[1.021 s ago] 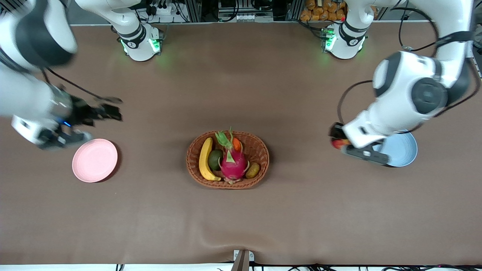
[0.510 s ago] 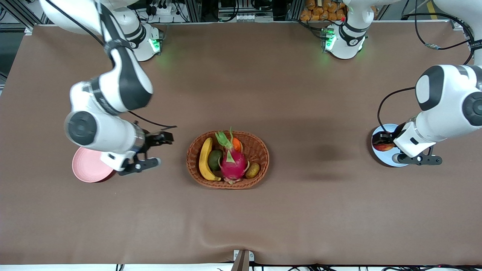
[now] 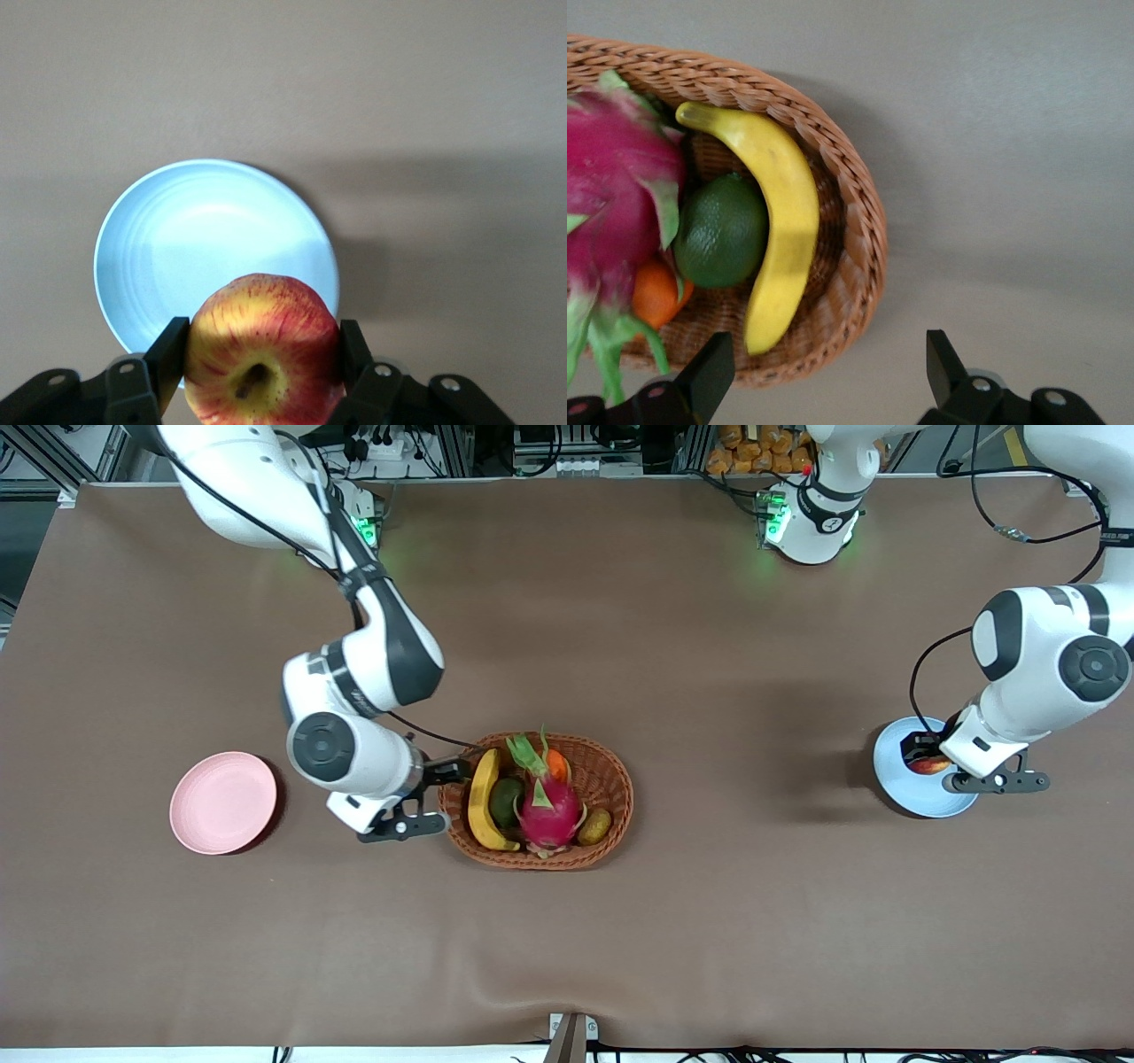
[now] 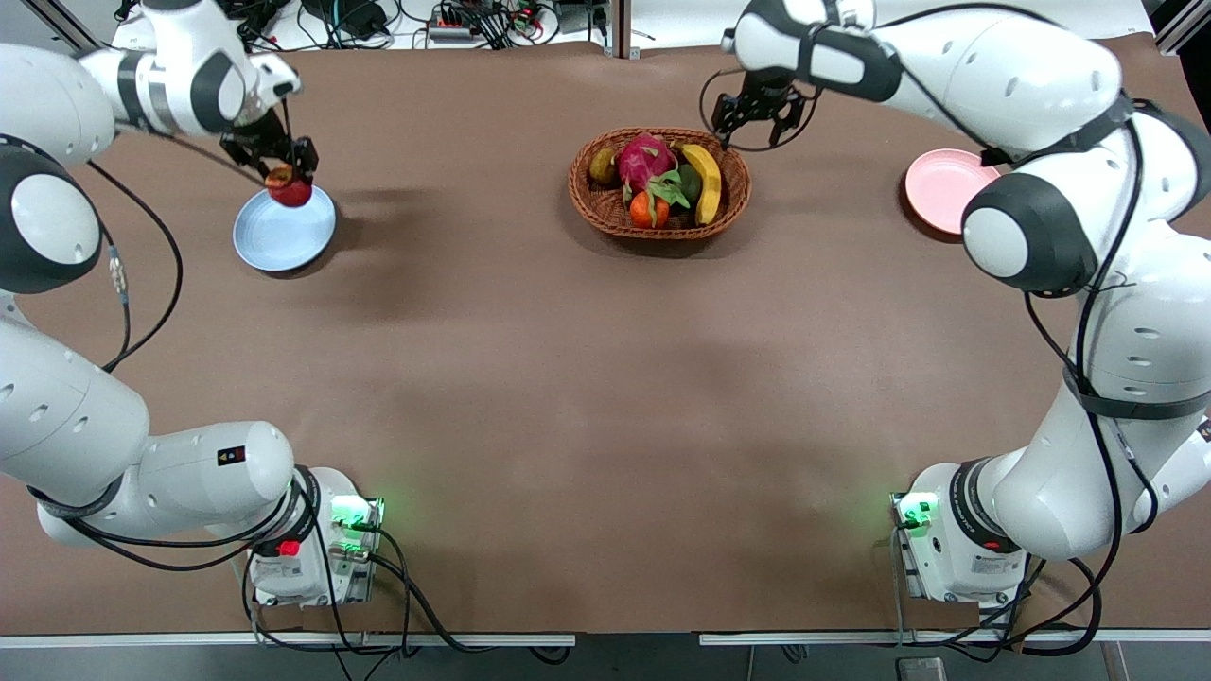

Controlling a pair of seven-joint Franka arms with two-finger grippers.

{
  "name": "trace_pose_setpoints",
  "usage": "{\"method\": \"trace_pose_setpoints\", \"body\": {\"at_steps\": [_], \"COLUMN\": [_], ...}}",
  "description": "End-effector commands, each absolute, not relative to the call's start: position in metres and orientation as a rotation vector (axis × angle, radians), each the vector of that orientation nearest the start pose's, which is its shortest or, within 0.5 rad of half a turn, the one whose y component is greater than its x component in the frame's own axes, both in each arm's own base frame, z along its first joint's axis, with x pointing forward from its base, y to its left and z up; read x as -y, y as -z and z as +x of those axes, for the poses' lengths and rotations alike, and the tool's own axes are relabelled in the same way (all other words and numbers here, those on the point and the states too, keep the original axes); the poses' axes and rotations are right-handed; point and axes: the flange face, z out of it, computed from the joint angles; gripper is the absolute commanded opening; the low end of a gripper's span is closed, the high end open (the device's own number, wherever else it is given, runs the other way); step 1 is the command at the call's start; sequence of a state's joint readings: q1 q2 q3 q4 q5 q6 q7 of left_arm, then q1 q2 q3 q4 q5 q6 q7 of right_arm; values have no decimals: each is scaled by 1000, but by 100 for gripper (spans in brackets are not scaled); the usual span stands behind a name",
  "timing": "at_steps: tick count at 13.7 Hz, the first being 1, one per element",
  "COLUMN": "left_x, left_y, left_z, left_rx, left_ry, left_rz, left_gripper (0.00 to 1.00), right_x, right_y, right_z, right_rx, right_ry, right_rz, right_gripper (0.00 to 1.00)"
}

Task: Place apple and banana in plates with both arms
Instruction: 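Lower the apple onto the blue plate while the right gripper grasps the banana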

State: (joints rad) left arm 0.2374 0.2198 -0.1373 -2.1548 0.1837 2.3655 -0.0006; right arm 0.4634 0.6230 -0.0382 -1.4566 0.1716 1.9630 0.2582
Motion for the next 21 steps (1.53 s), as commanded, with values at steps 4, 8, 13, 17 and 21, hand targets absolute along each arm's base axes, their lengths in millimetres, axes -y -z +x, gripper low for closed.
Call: {"method": "trace_pose_setpoints", "body": {"at_steps": [4, 8, 13, 17, 21], "left_x": [-120, -127, -127, -127, -126], "left_y": [-271, -245, -233, -218, -219], "left_z": [535, 534, 537, 536, 537], "left_rx": [-131, -115, -116, -120, -124], "left_ry": [55, 61, 77, 81, 86], "left_rz": [-3037, -3055, -3063, -3073, -3072], "left_gripper": [19, 22, 28, 42, 100], "right_x": [-337, -336, -355, -355, -354], "right_y": [-265, -252, -250, -240, -226], "right_z": [620, 609, 598, 597, 596], "right_rx": [-88, -109, -150, -152, -158], "right_ry": [-213, -265, -261, -230, -205], "right_rz": [-3061, -3074, -3077, -3072, -3070], "right_gripper": [82, 63, 57, 57, 58]}}
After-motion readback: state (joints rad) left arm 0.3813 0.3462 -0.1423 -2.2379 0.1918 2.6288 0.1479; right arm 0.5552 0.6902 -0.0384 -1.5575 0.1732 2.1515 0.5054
